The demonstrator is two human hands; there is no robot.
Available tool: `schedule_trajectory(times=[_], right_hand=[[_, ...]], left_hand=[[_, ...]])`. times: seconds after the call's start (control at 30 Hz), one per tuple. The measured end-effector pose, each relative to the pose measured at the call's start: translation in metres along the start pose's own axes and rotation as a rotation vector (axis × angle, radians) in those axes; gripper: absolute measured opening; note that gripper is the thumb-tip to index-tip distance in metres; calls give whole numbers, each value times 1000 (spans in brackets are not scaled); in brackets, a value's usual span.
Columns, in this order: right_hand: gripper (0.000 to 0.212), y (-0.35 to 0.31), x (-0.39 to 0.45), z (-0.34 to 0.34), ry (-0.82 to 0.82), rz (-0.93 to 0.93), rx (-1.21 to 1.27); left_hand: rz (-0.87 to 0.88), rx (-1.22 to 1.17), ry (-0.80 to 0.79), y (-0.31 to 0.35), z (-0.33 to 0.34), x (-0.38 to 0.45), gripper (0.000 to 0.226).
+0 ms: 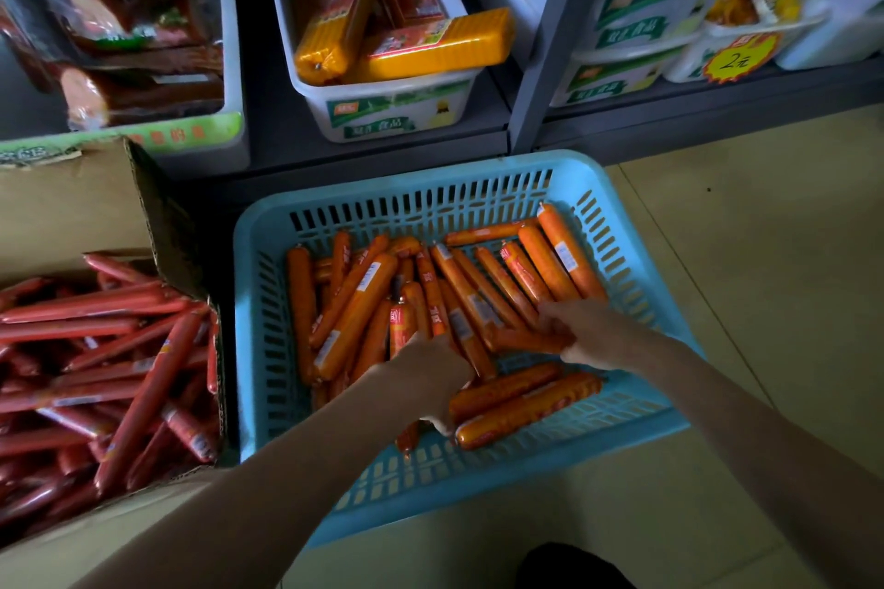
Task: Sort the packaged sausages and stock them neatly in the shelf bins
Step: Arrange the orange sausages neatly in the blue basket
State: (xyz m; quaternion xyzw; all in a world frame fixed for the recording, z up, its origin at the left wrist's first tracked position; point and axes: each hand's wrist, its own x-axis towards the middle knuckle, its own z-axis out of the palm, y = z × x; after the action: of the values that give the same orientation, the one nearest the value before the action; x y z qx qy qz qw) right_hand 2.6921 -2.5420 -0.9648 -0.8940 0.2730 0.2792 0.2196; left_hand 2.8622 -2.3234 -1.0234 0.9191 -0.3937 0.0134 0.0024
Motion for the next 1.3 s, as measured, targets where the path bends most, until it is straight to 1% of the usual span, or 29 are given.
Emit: schedule_trajectory(times=[0.03,0.07,0.1,0.13,0.17,0.2,0.23,0.27,0.3,0.4,0.5,0.6,0.7,0.77,0.8,0.83,0.9,0.97,1.03,1.07,1.1,1.13,1.17,1.2,1.23,1.27,1.3], right_hand=[[32,2,-1,2,-15,1,-31],[33,3,-1,5,-29,3,-52],[35,4,-3,7,-30,5,-61],[37,5,-3,9,-20,11,-59],[37,7,-4,11,1,11,-57],[36,8,-5,12,21,10,-57],[34,10,-5,12,35,8,-50],[31,11,-5,12,43,7,-35],[30,12,-6,12,44,5,-20],[31,14,-5,12,38,1,-36],[36,15,-4,17,7,4,-51],[46,12,-4,16,-35,-9,-42],[39,10,-6,6,-84,-61,-23],[32,11,-9,2,-156,-64,22],[31,11,-11,1,-169,-61,26],[32,11,-11,1,-144,-57,33],[27,11,-12,0,-20,-63,92],[26,7,-12,-2,53,-79,269],[35,-2,-17,-8,29,-88,554],[37,-9,-20,-12,3,-97,706],[37,-15,-21,-15,-22,-104,832],[33,-21,-21,-15,-25,-104,898],[28,-25,-20,-15,-7,-113,898],[23,-28,-18,-16,25,-119,848],[20,-27,-14,-15,74,-117,754],[18,-27,-10,-15,147,-108,652],[19,-24,-6,-16,232,-80,574]], left_hand=[[-24,91,-47,9,-9,1,74],[32,104,-93,14,-13,5,79],[153,98,-179,18,-20,13,77],[296,7,-354,20,-32,21,66],[395,-157,-577,23,-46,32,48],[450,-264,-798,26,-62,45,33],[481,-340,-881,28,-78,56,28],[484,-397,-892,28,-93,64,26],[480,-440,-866,27,-104,71,25],[338,-592,-821,9,-116,84,30],[223,-811,-780,1,-121,90,33],[126,-960,-761,-1,-123,89,25],[34,-1085,-713,3,-122,86,21],[-14,-1147,-706,7,-120,86,24],[-22,-1154,-717,10,-120,86,24],[-16,-1152,-730,13,-121,85,24],[-7,-1159,-751,20,-121,84,23],[6,-1155,-765,27,-121,81,20],[-15,-1200,-766,34,-118,78,19],[-49,-1259,-775,37,-117,77,18],[-71,-1319,-774,38,-114,75,17],[-121,-1409,-772,40,-114,72,19],[-167,-1487,-744,42,-111,70,21],[-212,-1550,-721,46,-113,70,24],[-245,-1565,-677,49,-113,70,27],[-291,-1556,-627,50,-108,69,28],[-291,-1468,-597,57,-108,70,28]])
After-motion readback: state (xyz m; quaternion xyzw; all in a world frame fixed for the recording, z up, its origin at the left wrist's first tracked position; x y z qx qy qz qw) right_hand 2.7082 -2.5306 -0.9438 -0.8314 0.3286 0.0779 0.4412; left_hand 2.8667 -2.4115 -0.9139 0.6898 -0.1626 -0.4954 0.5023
